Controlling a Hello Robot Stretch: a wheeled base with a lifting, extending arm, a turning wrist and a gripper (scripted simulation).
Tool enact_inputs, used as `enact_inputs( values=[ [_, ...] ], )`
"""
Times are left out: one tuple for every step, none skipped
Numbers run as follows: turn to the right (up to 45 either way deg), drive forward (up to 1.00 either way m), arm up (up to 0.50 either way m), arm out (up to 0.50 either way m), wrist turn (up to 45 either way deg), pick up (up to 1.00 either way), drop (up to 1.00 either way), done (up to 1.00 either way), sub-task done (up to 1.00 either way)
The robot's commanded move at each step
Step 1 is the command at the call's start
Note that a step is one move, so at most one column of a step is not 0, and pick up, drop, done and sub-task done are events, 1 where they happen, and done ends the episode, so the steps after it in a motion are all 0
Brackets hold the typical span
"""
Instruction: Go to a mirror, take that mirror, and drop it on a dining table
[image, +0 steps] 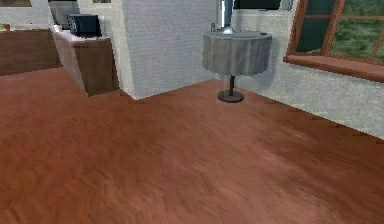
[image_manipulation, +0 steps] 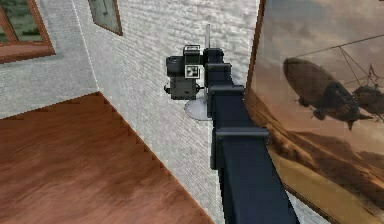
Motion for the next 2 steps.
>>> enact_inputs(
  values=[
    [0.0,0.0,0.0,0.0,21.0,0.0,0.0,0.0,0.0],
    [0.0,0.0,0.0,0.0,0.0,1.0,0.0,0.0,0.0]
  ],
)
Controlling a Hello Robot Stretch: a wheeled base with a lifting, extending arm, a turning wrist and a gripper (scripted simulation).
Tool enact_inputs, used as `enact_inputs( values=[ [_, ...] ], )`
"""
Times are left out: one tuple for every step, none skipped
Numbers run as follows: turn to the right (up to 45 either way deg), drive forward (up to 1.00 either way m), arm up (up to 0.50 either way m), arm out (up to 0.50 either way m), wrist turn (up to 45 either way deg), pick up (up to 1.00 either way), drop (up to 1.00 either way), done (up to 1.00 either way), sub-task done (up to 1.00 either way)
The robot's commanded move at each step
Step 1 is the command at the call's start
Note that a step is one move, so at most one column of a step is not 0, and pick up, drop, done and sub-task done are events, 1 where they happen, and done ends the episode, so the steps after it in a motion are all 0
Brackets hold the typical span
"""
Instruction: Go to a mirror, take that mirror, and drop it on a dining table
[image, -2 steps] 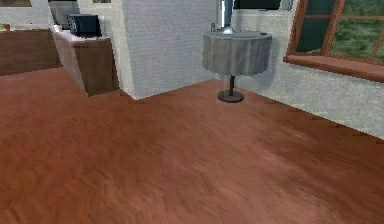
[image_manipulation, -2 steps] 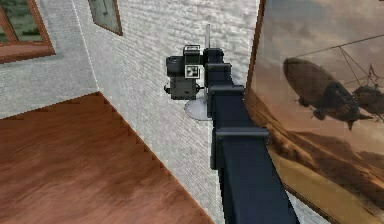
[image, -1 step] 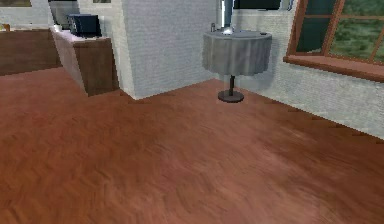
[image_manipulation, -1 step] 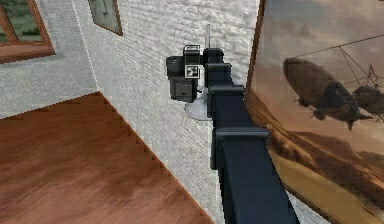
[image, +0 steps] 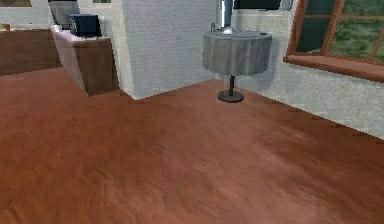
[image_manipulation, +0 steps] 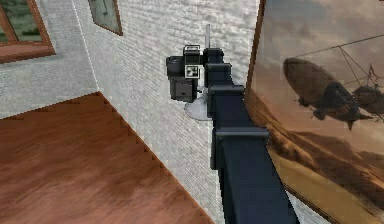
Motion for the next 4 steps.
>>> enact_inputs(
  values=[
    [0.0,0.0,0.0,0.0,-45.0,0.0,0.0,0.0,0.0],
    [0.0,0.0,0.0,0.0,-45.0,0.0,0.0,0.0,0.0],
    [0.0,0.0,0.0,0.0,-45.0,0.0,0.0,0.0,0.0],
    [0.0,0.0,0.0,0.0,-15.0,0.0,0.0,0.0,0.0]
  ],
)
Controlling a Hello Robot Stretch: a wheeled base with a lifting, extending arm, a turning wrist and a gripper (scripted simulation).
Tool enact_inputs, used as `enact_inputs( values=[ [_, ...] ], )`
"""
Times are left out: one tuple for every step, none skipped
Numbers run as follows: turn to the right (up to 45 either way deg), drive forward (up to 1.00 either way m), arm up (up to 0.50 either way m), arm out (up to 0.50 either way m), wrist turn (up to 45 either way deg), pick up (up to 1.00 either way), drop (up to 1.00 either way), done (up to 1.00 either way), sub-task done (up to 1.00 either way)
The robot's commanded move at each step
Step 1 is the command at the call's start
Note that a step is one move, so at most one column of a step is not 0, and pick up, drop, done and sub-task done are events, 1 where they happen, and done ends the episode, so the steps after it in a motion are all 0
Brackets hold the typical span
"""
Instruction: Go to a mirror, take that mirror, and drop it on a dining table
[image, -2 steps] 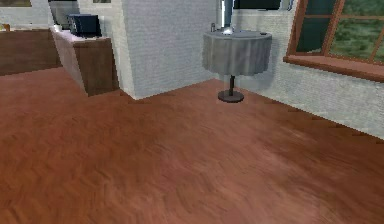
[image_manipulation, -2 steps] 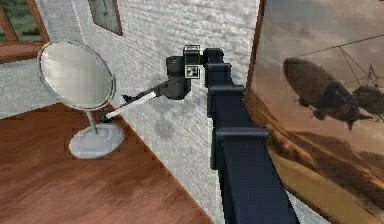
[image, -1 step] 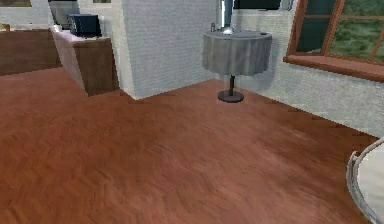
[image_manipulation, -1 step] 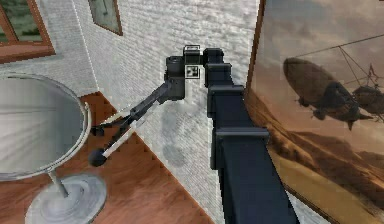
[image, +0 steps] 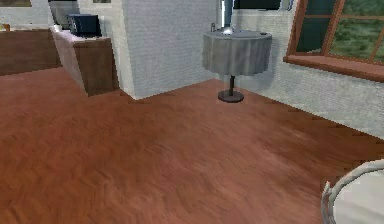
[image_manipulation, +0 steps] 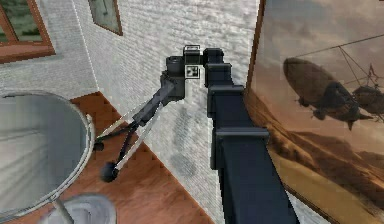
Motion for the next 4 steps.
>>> enact_inputs(
  values=[
    [0.0,0.0,0.0,-0.32,0.0,0.0,0.0,0.0,0.0],
    [-42.0,0.0,0.0,0.0,0.0,0.0,0.0,0.0,0.0],
    [0.0,0.15,0.0,0.0,0.0,0.0,0.0,0.0,0.0],
    [-39.0,0.0,0.0,0.0,0.0,0.0,0.0,0.0,0.0]
  ],
)
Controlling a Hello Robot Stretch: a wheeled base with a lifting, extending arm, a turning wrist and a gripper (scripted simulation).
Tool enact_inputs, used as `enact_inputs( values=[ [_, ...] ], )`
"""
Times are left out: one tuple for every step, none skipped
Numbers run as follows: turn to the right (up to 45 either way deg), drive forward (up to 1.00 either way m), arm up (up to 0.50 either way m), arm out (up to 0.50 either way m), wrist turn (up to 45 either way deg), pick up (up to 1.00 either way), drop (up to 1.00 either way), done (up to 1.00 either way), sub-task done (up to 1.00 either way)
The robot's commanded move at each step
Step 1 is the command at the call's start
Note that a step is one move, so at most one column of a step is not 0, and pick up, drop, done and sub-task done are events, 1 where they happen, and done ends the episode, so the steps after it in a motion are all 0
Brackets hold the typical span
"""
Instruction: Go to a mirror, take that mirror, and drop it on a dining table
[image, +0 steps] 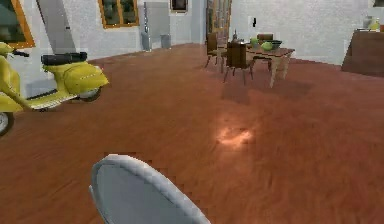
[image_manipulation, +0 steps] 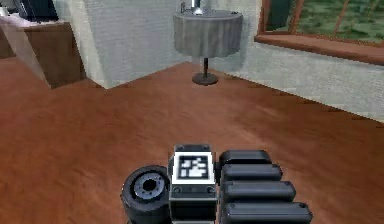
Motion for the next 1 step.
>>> enact_inputs(
  values=[
    [0.0,1.0,0.0,0.0,0.0,0.0,0.0,0.0,0.0]
  ],
)
